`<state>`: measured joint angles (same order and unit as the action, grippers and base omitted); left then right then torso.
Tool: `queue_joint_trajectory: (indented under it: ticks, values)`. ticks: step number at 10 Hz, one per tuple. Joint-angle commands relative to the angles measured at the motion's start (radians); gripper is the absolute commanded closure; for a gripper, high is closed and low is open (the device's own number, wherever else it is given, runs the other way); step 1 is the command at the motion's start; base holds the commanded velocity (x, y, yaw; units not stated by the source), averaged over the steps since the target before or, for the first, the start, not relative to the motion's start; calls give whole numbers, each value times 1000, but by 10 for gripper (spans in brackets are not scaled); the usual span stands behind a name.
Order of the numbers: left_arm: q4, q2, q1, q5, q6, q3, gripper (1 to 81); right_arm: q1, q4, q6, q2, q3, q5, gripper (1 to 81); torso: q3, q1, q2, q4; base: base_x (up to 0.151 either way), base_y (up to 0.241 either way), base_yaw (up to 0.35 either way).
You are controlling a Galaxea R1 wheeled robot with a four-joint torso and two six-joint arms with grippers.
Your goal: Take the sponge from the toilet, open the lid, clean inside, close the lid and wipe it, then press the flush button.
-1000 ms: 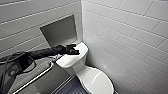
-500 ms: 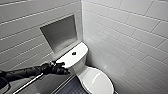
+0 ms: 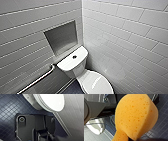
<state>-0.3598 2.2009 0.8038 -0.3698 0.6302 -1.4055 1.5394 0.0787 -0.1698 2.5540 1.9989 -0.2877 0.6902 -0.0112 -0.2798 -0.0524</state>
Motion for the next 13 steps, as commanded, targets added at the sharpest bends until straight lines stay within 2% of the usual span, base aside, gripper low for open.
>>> queue_joint_trajectory:
  ticks: [1,5,6,7,9,13]
  values:
    - [-194,62,272,146,-7,-139,811,19,21,0,-10,4,68,811,-68,0,0,0,0,0,0]
    - [-194,214,415,166,-44,-325,811,15,21,0,13,24,70,811,-181,2,-2,0,0,0,0]
    - [-194,256,438,166,-44,-387,811,12,21,0,22,38,70,811,-196,3,-3,0,0,0,0]
    - [-196,295,456,164,-46,-449,811,14,24,1,33,53,70,811,-166,3,-3,0,0,0,0]
    - [-212,398,508,166,-58,-595,811,17,33,12,56,72,68,811,-183,4,-3,0,0,0,0]
    - [-209,610,562,166,-67,-879,811,20,35,12,105,142,70,811,-185,5,-5,0,0,0,0]
